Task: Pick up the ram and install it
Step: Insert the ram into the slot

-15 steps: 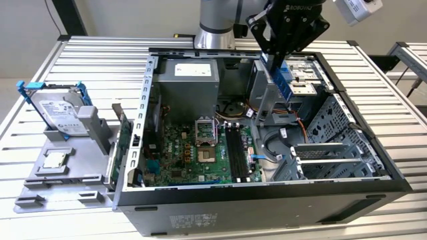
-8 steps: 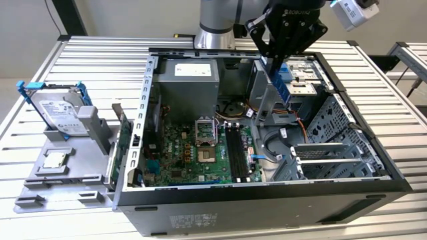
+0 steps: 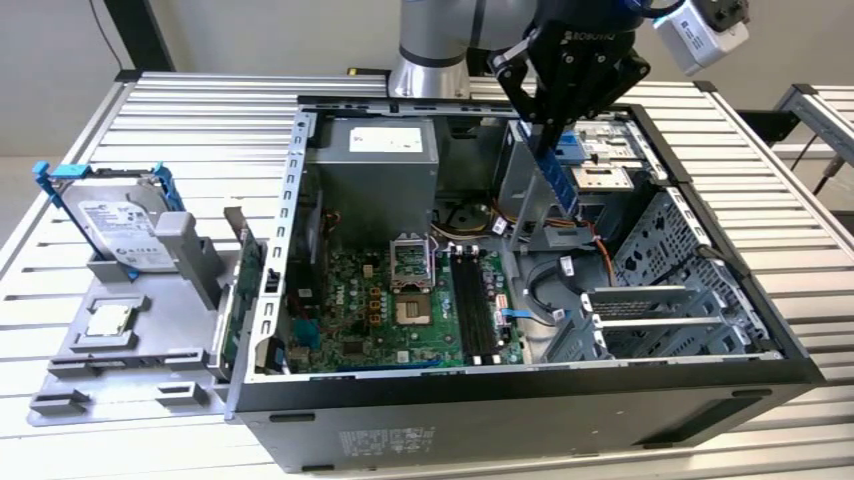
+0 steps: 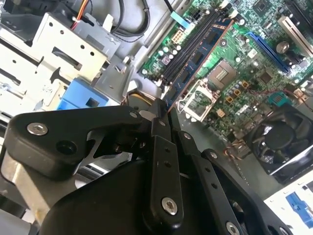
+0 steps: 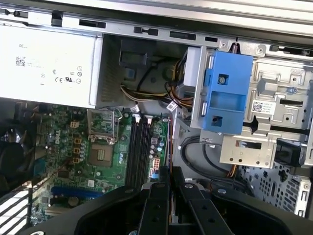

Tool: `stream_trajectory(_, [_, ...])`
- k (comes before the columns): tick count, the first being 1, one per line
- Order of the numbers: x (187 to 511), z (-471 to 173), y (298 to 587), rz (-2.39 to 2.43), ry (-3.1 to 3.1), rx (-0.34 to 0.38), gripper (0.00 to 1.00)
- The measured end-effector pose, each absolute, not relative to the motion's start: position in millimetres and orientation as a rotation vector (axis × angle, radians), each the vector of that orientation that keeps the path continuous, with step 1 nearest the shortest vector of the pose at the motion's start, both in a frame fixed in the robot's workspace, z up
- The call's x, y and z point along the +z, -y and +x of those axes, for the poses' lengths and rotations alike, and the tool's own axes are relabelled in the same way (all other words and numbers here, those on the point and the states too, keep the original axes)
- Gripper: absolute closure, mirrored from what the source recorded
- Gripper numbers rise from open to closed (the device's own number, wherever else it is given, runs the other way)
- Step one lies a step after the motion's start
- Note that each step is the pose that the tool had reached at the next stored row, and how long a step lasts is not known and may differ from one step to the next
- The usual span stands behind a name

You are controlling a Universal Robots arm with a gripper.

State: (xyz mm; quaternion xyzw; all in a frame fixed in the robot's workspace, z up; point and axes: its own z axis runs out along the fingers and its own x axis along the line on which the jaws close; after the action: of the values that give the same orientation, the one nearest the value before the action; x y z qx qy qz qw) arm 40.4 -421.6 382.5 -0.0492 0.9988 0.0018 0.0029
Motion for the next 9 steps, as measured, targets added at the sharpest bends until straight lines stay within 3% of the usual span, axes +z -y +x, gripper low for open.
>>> stream_trajectory(9, [379.6,40.4,421.6,-0.154,-3.132,0.006,1.00])
